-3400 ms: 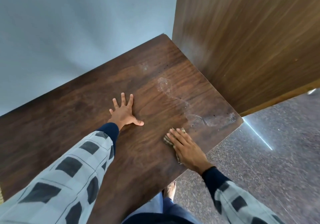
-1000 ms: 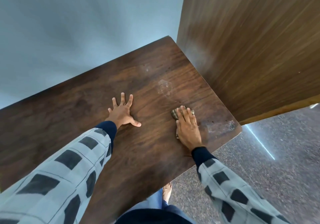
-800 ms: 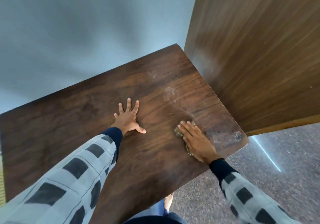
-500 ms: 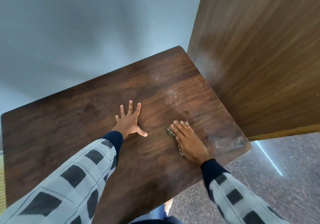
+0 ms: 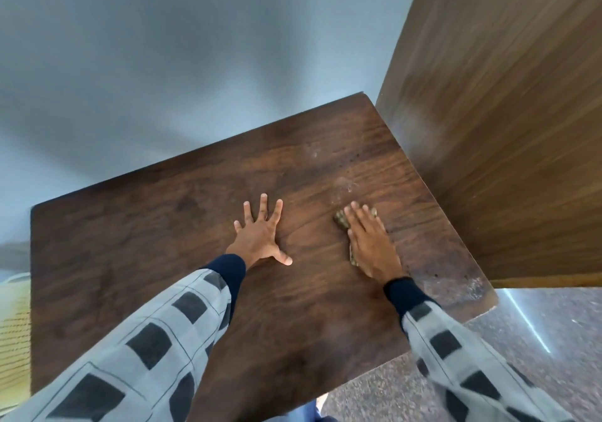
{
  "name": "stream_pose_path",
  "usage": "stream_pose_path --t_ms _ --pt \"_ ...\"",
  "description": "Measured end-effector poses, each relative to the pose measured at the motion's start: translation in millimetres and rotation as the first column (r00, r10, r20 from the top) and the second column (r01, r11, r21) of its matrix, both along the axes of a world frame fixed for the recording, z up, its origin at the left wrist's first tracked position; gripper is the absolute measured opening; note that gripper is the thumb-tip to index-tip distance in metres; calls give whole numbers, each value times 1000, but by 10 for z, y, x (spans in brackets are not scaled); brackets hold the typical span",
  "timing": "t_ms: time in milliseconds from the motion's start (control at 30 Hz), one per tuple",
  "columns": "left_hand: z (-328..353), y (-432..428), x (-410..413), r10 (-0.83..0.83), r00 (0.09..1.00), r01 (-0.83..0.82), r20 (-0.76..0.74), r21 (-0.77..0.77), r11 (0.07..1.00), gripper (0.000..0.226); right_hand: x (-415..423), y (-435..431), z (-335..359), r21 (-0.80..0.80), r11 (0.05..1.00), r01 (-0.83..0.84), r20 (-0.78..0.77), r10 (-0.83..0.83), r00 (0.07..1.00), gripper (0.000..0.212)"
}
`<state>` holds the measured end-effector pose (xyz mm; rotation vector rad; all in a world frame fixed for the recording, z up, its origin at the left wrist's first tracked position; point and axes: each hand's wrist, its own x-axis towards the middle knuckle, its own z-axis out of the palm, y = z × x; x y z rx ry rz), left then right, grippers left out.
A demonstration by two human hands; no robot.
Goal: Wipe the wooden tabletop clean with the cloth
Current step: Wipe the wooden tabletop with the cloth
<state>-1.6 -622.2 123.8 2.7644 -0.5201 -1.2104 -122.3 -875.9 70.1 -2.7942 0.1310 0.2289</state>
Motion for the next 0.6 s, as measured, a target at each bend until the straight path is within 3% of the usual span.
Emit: stream_pose_path --t_ms 100,267,467,600 --pt "-4 -8 13 -4 1000 4 -7 0 1000 152 339 182 21 -27 989 148 46 -146 988 56" --pt "57 -36 44 18 1000 -18 -12 -29 999 144 -85 169 20 30 992 -125 72 123 990 54" --pt "147 -120 481 46 992 -35 114 -95 995 147 500 143 -47 15 993 118 93 -119 989 54" --pt "139 -168 877 126 988 -122 84 -58 991 148 270 301 -10 38 996 -82 111 78 991 54"
